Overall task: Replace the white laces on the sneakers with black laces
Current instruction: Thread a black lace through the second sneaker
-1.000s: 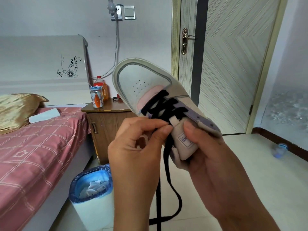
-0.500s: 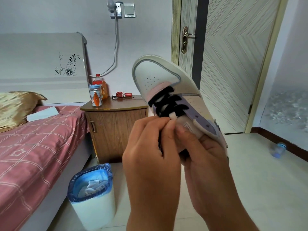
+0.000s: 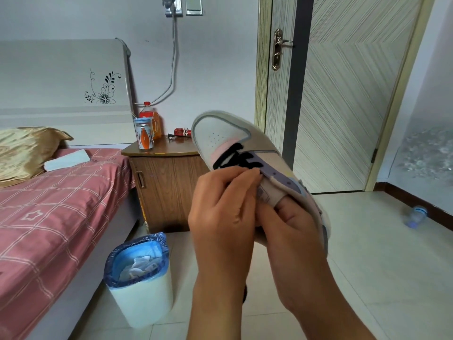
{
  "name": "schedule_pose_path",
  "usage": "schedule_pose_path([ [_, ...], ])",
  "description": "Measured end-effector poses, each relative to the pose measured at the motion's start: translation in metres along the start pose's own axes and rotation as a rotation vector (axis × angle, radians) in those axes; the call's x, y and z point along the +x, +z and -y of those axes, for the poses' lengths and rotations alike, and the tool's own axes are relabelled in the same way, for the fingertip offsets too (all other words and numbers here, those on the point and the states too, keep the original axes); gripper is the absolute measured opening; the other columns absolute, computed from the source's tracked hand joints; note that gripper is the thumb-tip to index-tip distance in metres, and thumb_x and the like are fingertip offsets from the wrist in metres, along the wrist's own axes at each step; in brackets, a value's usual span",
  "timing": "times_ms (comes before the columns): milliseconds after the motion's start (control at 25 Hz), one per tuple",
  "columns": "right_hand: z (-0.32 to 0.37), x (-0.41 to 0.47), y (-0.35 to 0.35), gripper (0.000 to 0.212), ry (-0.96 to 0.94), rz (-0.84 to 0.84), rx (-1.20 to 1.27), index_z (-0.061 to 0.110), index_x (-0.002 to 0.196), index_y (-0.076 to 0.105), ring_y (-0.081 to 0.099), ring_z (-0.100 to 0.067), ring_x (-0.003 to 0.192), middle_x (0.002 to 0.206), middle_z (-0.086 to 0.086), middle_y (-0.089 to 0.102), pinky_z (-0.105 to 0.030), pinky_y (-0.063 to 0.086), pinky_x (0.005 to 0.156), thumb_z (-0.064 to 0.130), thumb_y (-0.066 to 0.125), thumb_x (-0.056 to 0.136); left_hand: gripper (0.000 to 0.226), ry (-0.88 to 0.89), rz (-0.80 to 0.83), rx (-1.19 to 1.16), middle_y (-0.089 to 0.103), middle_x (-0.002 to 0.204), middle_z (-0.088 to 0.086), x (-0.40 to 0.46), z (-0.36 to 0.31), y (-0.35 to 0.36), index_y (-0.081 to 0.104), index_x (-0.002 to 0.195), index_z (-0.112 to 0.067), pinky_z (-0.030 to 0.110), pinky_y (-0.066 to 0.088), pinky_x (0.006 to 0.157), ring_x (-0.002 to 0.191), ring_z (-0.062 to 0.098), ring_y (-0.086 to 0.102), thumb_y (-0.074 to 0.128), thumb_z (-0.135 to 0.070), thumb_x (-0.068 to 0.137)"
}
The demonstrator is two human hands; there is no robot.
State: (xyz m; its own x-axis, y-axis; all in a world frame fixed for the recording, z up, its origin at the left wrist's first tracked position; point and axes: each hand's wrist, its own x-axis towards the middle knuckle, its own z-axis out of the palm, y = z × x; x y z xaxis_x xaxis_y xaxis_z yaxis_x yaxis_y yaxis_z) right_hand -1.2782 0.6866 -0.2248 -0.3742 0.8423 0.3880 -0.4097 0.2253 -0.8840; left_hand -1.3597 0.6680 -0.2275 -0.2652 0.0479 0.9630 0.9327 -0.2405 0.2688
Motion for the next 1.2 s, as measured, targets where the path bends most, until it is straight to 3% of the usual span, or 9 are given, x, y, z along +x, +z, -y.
schedule_pose_path([
  [120, -0.008, 0.003, -0.007, 0.028, 0.002, -0.018, -0.092, 0.028, 0.085, 0.070, 0.069, -0.012, 0.083, 0.085, 0.003, 0.072, -0.024, 0.057, 0.069, 0.004, 0.056, 0.089, 0.014, -0.099, 0.131, -0.023, 0.065, 0.087, 0.002, -0.005, 0.011, 0.009, 0.073, 0.086, -0.008, 0.009, 0.040, 0.077, 0.082, 0.014, 0.059, 0.059, -0.011, 0.086],
  [320, -0.032, 0.017, -0.029, 0.019, 0.127, 0.056, -0.313, -0.004, 0.088, 0.066, 0.058, -0.048, 0.087, 0.087, -0.026, 0.065, -0.056, 0.050, 0.074, 0.013, 0.056, 0.091, 0.012, -0.432, 0.351, -0.096, 0.054, 0.080, -0.010, -0.015, 0.019, 0.020, 0.059, 0.085, -0.015, 0.018, 0.039, 0.075, 0.080, 0.014, 0.054, 0.049, -0.014, 0.091],
  [520, -0.078, 0.015, -0.082, 0.015, 0.586, 0.123, -0.044, 0.010, 0.093, 0.066, 0.070, -0.016, 0.080, 0.084, -0.002, 0.069, -0.024, 0.057, 0.069, 0.003, 0.052, 0.092, 0.011, -0.810, 0.664, -0.234, 0.058, 0.078, -0.012, -0.060, 0.044, 0.047, 0.055, 0.090, -0.013, 0.002, 0.037, 0.058, 0.061, -0.005, 0.051, 0.046, -0.012, 0.097],
  [640, -0.143, -0.014, -0.129, 0.021, 0.864, 0.052, 0.057, 0.001, 0.109, 0.060, 0.070, -0.017, 0.078, 0.092, -0.011, 0.070, -0.026, 0.055, 0.077, -0.001, 0.045, 0.094, 0.014, -1.004, 0.841, -0.318, 0.060, 0.075, -0.003, -0.118, 0.053, 0.063, 0.053, 0.091, -0.006, 0.010, 0.040, 0.047, 0.045, -0.003, 0.050, 0.042, -0.009, 0.099],
  [720, -0.194, -0.045, -0.161, 0.025, 1.025, -0.039, 0.114, -0.001, 0.115, 0.058, 0.066, -0.020, 0.086, 0.102, -0.016, 0.067, -0.028, 0.053, 0.081, -0.001, 0.045, 0.094, 0.014, -1.053, 0.776, -0.444, 0.059, 0.074, 0.003, -0.142, 0.053, 0.068, 0.052, 0.093, -0.001, 0.015, 0.045, 0.048, 0.046, -0.001, 0.052, 0.040, -0.004, 0.099],
  [840, -0.271, -0.110, -0.200, 0.022, 1.241, -0.246, 0.116, -0.001, 0.112, 0.057, 0.061, -0.016, 0.071, 0.077, -0.012, 0.064, -0.021, 0.054, 0.063, -0.004, 0.044, 0.094, 0.015, -1.087, 0.605, -0.616, 0.059, 0.076, 0.006, -0.164, 0.052, 0.083, 0.051, 0.092, -0.002, 0.022, 0.055, 0.060, 0.054, 0.007, 0.058, 0.039, -0.004, 0.100],
  [1000, -0.320, -0.177, -0.208, 0.023, 1.407, -0.576, 0.436, 0.003, 0.086, 0.054, 0.053, -0.015, 0.070, 0.072, -0.011, 0.058, -0.019, 0.050, 0.067, -0.005, 0.034, 0.095, 0.017, -1.298, 0.858, -0.713, 0.059, 0.075, 0.011, -0.236, 0.040, 0.102, 0.051, 0.083, -0.005, 0.032, 0.059, 0.065, 0.057, 0.017, 0.059, 0.043, -0.004, 0.098],
  [1120, -0.312, -0.195, -0.205, 0.011, 1.601, -0.229, 0.134, 0.004, 0.092, 0.053, 0.058, -0.017, 0.096, 0.092, -0.008, 0.058, -0.027, 0.051, 0.089, 0.003, 0.042, 0.095, 0.018, -1.372, 1.184, -0.690, 0.058, 0.073, 0.011, -0.304, 0.025, 0.096, 0.050, 0.080, -0.006, 0.030, 0.057, 0.062, 0.054, 0.016, 0.058, 0.046, -0.003, 0.097],
  [1200, -0.302, -0.195, -0.221, 0.024, 1.550, 0.034, -0.376, 0.003, 0.110, 0.047, 0.061, -0.021, 0.090, 0.095, -0.012, 0.058, -0.031, 0.054, 0.075, 0.015, 0.058, 0.092, 0.015, -1.376, 1.242, -0.694, 0.059, 0.073, 0.010, -0.320, 0.023, 0.091, 0.051, 0.082, -0.006, 0.030, 0.057, 0.063, 0.057, 0.017, 0.058, 0.048, -0.004, 0.097],
])
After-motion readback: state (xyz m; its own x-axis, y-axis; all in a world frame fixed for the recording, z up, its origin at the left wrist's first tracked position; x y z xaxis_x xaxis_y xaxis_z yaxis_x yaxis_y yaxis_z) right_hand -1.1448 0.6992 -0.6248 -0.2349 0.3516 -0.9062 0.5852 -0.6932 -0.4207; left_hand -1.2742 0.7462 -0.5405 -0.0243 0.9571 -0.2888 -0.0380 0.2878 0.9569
